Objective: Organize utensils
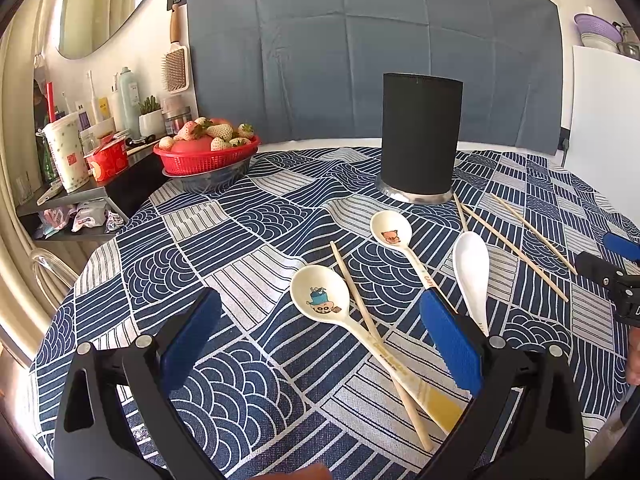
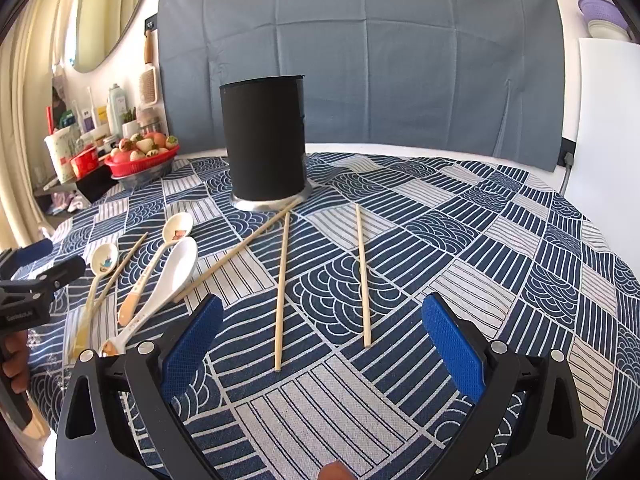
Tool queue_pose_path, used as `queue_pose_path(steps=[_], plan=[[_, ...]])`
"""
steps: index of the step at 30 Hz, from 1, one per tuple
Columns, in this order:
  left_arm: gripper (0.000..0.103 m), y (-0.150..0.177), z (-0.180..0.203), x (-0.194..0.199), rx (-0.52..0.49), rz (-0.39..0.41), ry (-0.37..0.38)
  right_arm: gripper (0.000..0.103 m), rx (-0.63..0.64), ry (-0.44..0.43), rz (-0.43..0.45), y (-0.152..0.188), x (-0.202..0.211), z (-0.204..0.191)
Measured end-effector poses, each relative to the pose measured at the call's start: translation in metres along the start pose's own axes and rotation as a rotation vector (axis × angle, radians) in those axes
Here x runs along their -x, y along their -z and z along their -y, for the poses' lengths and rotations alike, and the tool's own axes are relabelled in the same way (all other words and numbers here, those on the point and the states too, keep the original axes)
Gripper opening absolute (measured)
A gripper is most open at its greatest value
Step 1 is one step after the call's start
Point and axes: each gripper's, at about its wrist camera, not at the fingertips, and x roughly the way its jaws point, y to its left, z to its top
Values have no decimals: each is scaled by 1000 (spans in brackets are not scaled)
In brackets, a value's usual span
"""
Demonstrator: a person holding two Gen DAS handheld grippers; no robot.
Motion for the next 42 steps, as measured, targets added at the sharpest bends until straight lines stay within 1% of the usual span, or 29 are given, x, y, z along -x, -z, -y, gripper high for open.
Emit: queue_pose_path(steps=[13,19,35,42], plan=[[97,0,1,0,-3,-3,4,95,1,-2,-8,0,-2,-1],[97,1,3,0,-5,0,-12,96,0,-2,-9,0,-2,-1],[97,0,1,-4,-18,-26,-10,95,11,-2,-19,0,-3,-3],[97,0,3,-5,-38,-41,-7,95,-18,-10,-55,-3,-9,4]])
